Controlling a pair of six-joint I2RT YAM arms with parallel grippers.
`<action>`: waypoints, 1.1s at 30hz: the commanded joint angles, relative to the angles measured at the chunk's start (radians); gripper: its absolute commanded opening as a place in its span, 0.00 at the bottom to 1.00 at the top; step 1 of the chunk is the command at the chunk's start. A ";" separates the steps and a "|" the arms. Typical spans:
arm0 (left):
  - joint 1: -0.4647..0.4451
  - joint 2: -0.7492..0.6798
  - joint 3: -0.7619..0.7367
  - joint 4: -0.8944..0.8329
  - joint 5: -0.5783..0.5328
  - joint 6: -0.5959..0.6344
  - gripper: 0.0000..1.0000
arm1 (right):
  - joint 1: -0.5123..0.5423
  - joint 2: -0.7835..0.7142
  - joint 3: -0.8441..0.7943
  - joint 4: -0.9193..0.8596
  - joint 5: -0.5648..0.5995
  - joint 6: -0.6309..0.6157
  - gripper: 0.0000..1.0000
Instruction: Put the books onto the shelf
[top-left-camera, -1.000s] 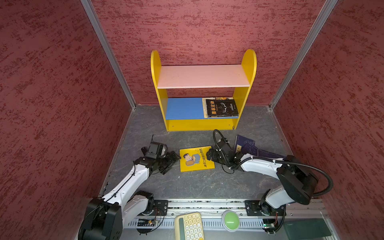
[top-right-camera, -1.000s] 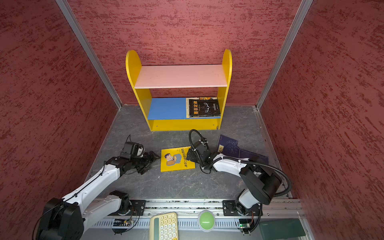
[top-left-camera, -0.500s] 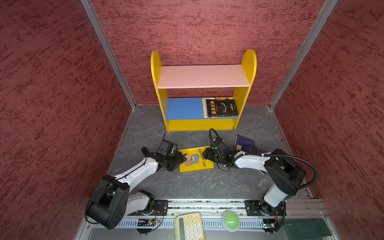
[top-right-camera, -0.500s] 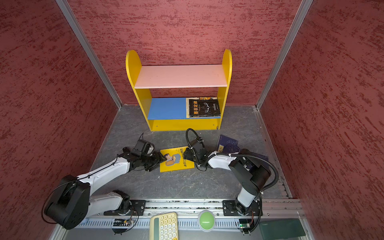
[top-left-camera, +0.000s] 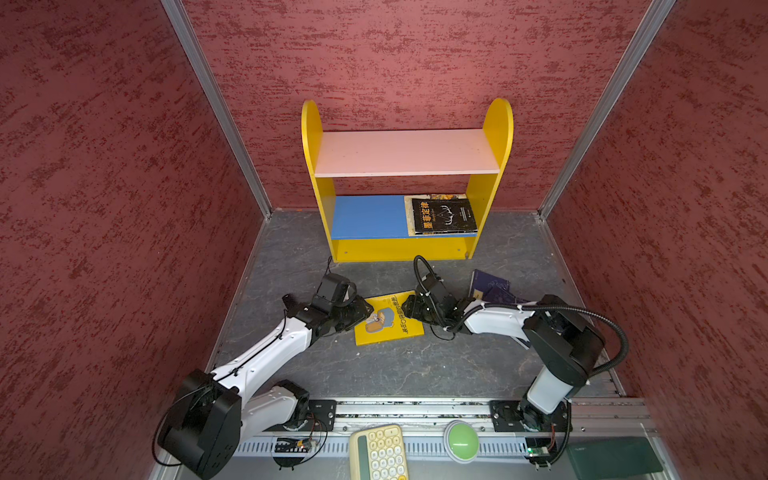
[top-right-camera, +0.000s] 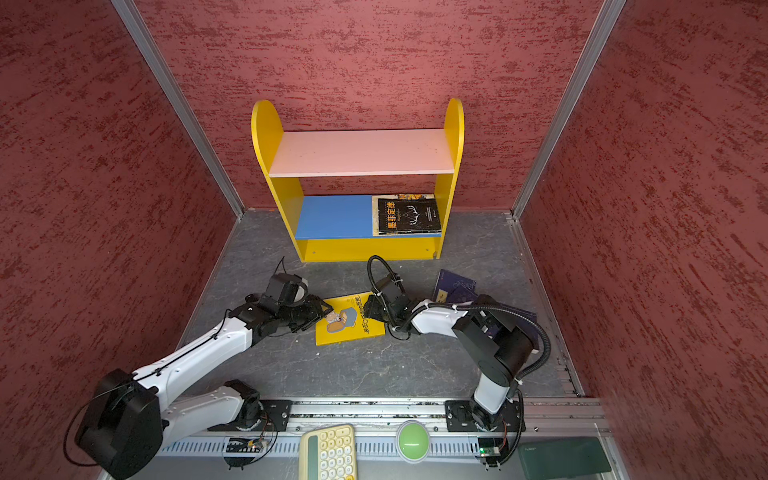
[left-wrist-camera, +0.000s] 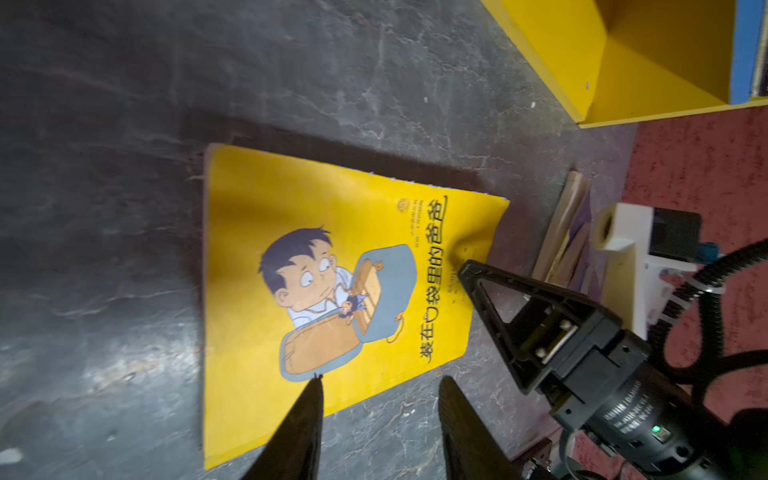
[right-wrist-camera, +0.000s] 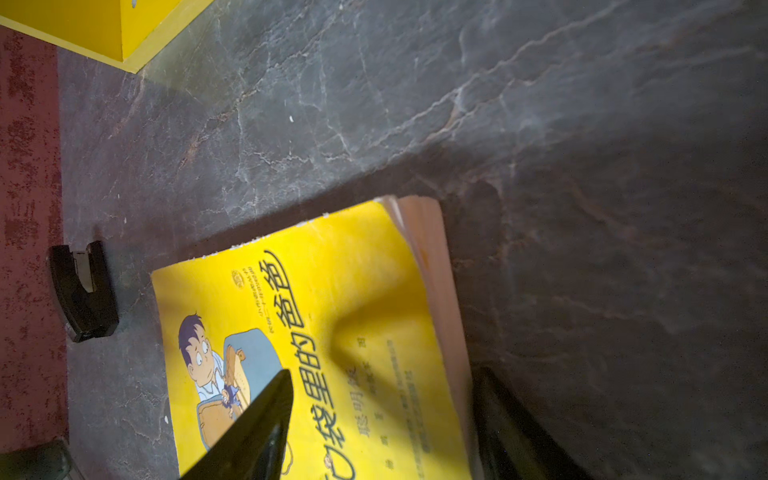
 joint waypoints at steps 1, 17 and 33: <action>0.009 -0.019 -0.030 -0.092 -0.076 0.005 0.52 | 0.009 0.006 0.006 -0.050 -0.004 -0.004 0.71; 0.021 0.114 -0.070 0.006 -0.027 -0.004 0.62 | 0.044 0.027 0.033 -0.089 -0.012 -0.018 0.71; -0.059 -0.011 0.008 0.120 0.064 0.071 0.19 | 0.066 0.106 0.114 -0.088 -0.040 -0.030 0.70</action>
